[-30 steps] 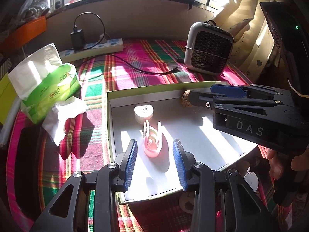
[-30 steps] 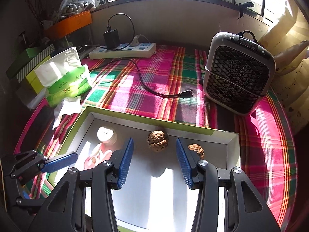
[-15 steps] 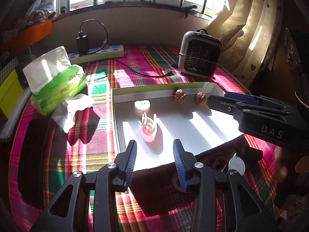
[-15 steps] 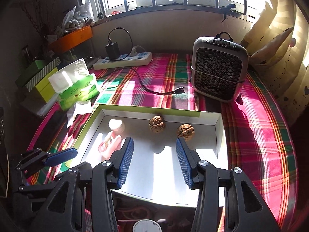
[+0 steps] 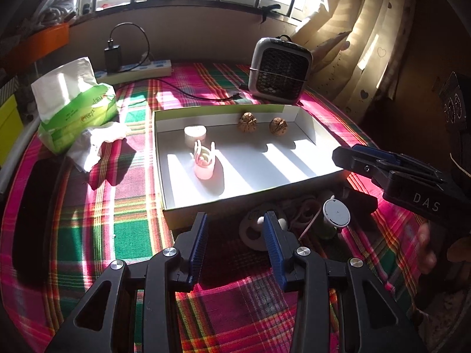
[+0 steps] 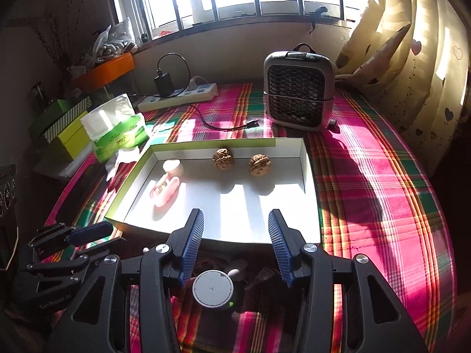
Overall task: Organize objects
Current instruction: 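Withdraw both tools from the box toward the remaining items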
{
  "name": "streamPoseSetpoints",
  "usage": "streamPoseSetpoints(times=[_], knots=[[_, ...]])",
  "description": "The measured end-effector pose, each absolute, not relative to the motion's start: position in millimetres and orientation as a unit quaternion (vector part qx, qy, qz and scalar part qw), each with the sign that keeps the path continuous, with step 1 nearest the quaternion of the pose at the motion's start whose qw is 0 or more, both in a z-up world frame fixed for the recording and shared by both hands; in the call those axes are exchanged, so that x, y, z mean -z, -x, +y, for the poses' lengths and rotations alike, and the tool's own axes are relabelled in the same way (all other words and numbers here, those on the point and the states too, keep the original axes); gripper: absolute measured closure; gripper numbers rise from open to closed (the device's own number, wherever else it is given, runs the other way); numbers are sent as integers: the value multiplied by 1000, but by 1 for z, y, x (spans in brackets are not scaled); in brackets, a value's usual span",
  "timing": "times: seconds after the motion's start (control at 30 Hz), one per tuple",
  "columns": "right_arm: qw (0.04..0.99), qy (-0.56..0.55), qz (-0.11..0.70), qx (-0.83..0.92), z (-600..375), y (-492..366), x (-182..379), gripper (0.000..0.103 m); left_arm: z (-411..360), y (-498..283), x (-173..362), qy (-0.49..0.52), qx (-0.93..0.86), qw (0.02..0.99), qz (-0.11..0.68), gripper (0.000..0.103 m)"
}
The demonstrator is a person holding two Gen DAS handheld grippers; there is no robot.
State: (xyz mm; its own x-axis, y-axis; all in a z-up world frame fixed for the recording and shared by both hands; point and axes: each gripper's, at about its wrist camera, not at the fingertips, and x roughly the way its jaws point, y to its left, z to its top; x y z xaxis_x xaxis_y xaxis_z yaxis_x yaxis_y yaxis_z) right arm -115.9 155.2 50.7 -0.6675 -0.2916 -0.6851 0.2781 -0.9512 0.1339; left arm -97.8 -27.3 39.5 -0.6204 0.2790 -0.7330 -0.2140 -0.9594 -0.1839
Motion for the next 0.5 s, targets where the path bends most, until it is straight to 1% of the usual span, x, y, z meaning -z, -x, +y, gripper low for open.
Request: streamPoseSetpoints(times=[0.17,0.27,0.5], knots=[[160,-373,-9,914,158,100,-46,56,-20,97,-32,427,-889,159,-43,61],[158,-376,-14,913,161,93,-41,56,-16,100,-29,434,-883,173,-50,61],[150,-378,-16,913,169,80,-35,56,-6,107,-21,445,-877,179,-33,60]])
